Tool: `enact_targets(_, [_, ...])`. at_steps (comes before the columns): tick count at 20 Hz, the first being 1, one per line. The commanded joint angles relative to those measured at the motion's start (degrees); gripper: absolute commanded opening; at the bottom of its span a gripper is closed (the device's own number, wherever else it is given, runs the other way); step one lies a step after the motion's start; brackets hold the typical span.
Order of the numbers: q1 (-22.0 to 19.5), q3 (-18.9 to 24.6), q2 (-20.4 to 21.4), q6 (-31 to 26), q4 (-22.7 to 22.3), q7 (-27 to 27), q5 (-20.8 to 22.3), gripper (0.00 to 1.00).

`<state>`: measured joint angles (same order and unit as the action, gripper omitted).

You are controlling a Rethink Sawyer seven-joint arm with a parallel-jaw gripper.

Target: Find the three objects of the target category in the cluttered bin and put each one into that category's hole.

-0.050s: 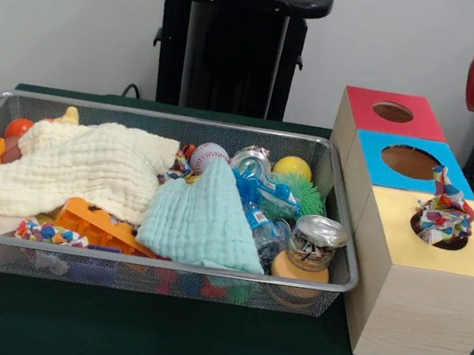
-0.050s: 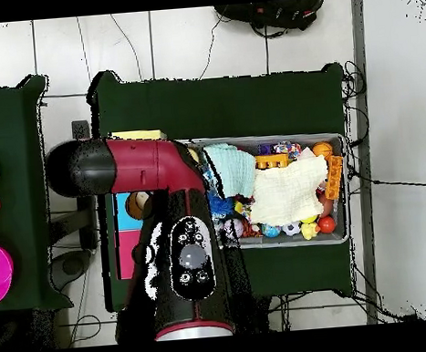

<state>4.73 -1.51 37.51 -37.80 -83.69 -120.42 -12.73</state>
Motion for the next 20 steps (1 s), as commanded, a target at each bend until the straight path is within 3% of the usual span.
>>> enact_targets(1, [-3.6, 2.2, 0.8, 0.2, -10.5, -8.4, -2.7, 0.0])
enact_targets(7, [-2.4, 1.8, 1.1, 2.7, -11.7, -9.0, -2.4, 0.0])
enact_targets(14, [1.8, 1.1, 0.2, 15.1, -17.9, -13.2, -1.3, 0.0])
enact_targets(17, [2.0, 0.9, -2.8, 20.7, -18.1, -12.7, -0.2, 0.0])
enact_targets(20, [4.1, -1.7, -9.1, 25.7, -14.2, -13.5, -0.1, 0.0])
